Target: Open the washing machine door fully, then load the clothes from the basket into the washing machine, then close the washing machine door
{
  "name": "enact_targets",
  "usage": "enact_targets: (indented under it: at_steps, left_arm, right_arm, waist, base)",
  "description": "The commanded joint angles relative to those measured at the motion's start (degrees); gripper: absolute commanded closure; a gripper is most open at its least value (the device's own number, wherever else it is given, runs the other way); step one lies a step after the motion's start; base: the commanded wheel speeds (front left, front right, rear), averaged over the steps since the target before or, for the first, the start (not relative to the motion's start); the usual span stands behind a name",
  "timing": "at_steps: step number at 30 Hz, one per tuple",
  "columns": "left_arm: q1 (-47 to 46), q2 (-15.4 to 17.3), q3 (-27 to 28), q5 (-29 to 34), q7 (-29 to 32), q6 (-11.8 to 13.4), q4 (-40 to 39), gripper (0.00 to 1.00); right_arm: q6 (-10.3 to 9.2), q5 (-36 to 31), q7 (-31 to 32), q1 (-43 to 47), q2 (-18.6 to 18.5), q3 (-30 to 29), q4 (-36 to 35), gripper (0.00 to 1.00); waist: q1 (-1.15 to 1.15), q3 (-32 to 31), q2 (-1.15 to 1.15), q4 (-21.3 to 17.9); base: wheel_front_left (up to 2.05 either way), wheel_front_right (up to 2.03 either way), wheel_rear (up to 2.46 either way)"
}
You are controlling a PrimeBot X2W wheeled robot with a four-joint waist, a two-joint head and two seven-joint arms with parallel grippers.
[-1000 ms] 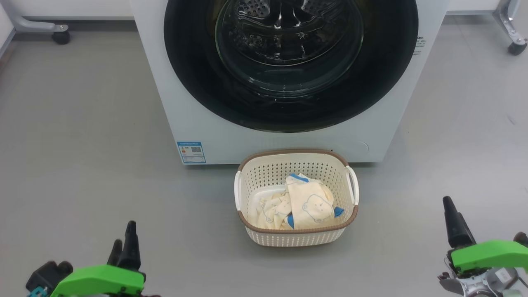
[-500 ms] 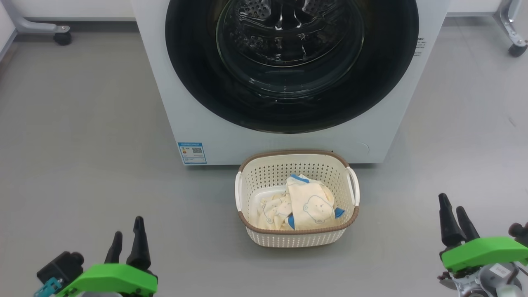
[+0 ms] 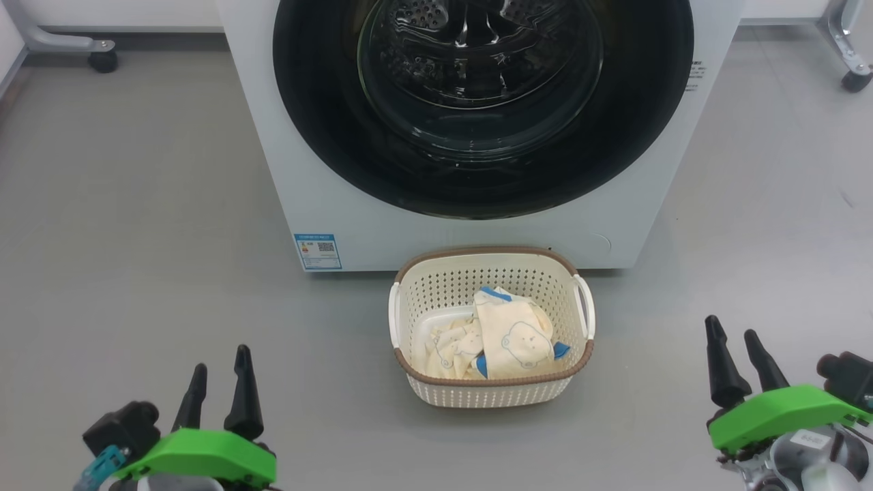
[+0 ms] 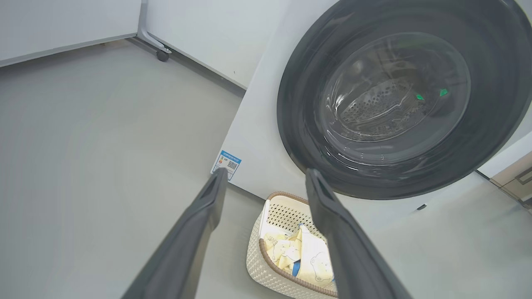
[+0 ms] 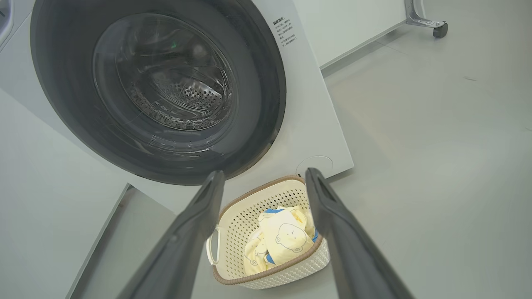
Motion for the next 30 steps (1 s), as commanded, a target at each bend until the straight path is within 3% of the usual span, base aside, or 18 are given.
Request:
enact_targets:
  at_steps: [1, 30]
  left_arm:
    - [-3.01, 1.11, 0.9, 2.22, -0.95, 0.19, -2.08, 0.0]
    - [-5.09, 1.69, -2.64, 21.79, -5.85, 1.4, -2.02, 0.0]
  right_arm:
    - [-0.11, -2.25, -0.59, -3.07, -1.24, 1.14, -2.54, 0.0]
    - [-0.16, -23.28, -2.37, -1.43, -1.44, 3.35, -7.26, 0.0]
  waist:
    - [0.0, -0.01, 0.0, 0.02]
    - [0.0, 0.31, 0.0, 0.7]
  base:
    - [0.0, 0.0, 0.0]
    - [0.0, 0.0, 0.0]
